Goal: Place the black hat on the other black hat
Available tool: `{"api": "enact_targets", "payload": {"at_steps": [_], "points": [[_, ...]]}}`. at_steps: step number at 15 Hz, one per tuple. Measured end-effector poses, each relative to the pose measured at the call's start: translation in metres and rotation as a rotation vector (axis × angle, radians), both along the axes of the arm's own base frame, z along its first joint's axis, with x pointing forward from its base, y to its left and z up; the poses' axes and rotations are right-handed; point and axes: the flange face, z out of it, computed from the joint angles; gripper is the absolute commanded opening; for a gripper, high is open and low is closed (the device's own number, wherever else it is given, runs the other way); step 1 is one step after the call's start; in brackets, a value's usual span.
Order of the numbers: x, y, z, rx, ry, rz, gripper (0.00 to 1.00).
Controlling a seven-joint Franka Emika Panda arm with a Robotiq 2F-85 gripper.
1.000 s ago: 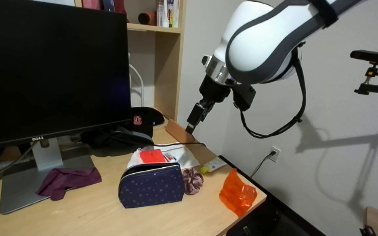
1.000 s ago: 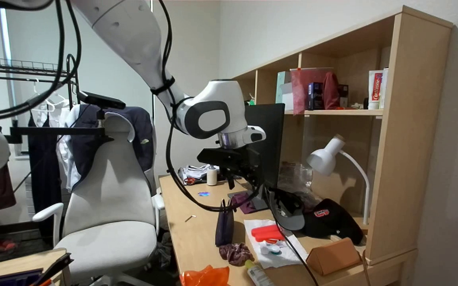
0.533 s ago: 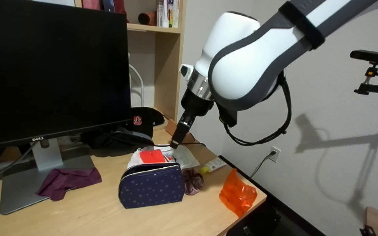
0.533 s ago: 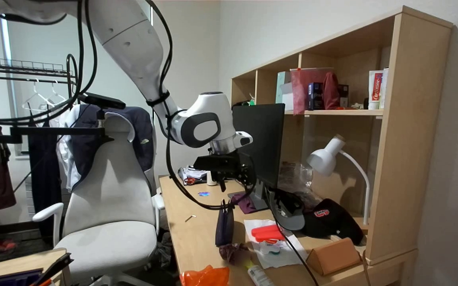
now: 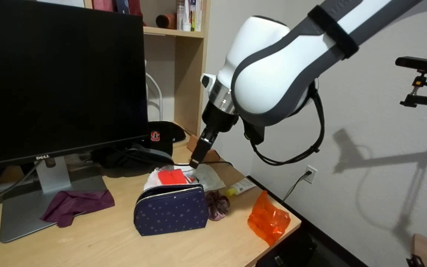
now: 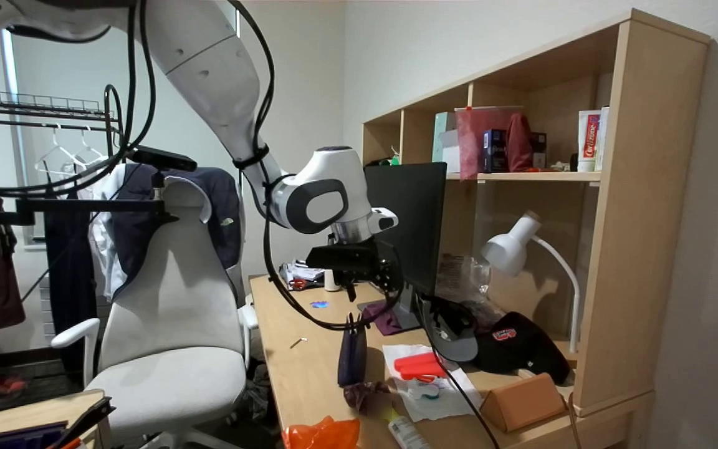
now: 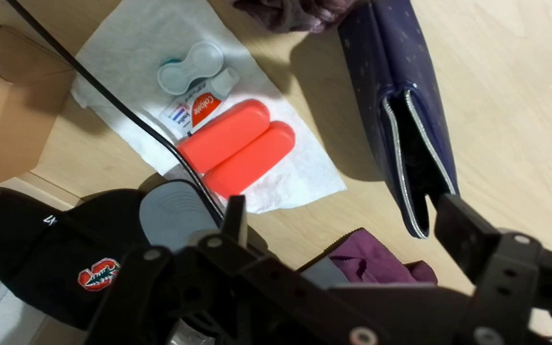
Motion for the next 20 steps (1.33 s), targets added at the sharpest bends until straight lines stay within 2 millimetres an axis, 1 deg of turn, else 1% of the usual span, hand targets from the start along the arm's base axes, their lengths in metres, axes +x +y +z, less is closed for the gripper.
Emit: {"api": "enact_targets", "payload": {"at_steps": [3, 6, 8, 11, 14, 16, 17, 18, 19, 20], "points": [[0.02, 0.01, -0.008, -0.002, -0.009, 0.033, 1.0], [0.045, 0.014, -0.025, -0.027, -0.012, 0.07, 1.0], [0.063, 0.01, -0.04, -0.056, -0.017, 0.084, 1.0], [0.09, 0.0, -0.061, -0.1, -0.032, 0.083, 1.0], [0.113, -0.004, -0.075, -0.111, -0.049, 0.075, 1.0], [0.125, -0.004, -0.083, -0.107, -0.065, 0.072, 1.0], [0.13, -0.004, -0.087, -0.106, -0.074, 0.071, 0.75], [0.134, -0.003, -0.09, -0.104, -0.078, 0.071, 0.74], [0.138, -0.002, -0.093, -0.103, -0.082, 0.071, 0.68], [0.141, -0.001, -0.096, -0.103, -0.085, 0.071, 0.6]]}}
